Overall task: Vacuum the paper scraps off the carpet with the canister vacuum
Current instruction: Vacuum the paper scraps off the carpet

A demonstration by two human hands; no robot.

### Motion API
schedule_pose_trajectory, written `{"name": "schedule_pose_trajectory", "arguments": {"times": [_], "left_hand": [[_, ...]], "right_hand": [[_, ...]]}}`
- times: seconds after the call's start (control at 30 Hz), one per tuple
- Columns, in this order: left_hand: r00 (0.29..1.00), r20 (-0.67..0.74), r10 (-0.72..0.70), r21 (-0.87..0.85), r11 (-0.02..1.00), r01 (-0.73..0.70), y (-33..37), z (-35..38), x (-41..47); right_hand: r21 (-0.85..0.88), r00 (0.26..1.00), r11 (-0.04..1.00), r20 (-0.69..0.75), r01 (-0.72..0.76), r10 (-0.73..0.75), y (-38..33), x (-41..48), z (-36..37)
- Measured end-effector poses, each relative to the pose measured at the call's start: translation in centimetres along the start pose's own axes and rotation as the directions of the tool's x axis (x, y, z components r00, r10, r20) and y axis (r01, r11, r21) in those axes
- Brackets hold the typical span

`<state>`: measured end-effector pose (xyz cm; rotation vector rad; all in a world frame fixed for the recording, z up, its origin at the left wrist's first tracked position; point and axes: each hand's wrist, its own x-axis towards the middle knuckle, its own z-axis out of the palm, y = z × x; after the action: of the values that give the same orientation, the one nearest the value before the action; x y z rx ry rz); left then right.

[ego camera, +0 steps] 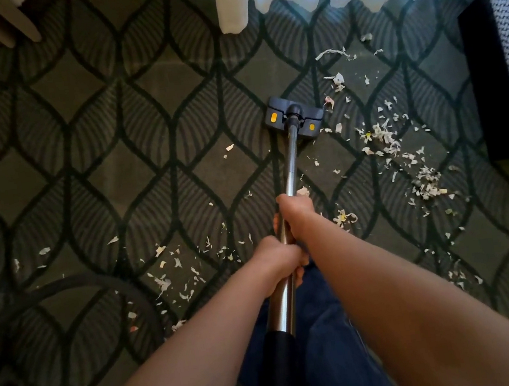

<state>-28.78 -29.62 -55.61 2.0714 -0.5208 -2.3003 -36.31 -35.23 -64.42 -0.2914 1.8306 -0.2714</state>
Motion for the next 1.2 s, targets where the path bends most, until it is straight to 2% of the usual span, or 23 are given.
{"name": "schedule_pose_trajectory", "arguments": {"times": [0.5, 0.7, 0.93, 1.2], "left_hand": [[1.0, -0.023, -0.003, 0.021, 1.0, 0.004, -3.9, -1.2, -3.4], [0.996, -0.058, 0.066, 0.073, 0.995, -0.062, -3.1, -1.2, -4.8], [0.985, -0.065, 0.158, 0.068, 0.986, -0.153, 1.4, 0.1, -4.0], [0.972, -0.044, 0.232, 0.105, 0.968, -0.226, 8.7, 2.6, 0.2]], "right_hand": [[0.009, 0.999, 0.999, -0.017, -0.035, 0.036, 2.9, -4.5, 1.6], [0.079, 0.998, 0.996, -0.054, 0.035, -0.031, 2.1, -5.7, 1.4], [0.184, 0.99, 0.976, -0.093, 0.118, -0.103, -2.5, -4.0, -0.7], [0.216, 0.97, 0.951, -0.154, 0.22, -0.19, -8.9, 0.8, -5.3]]}}
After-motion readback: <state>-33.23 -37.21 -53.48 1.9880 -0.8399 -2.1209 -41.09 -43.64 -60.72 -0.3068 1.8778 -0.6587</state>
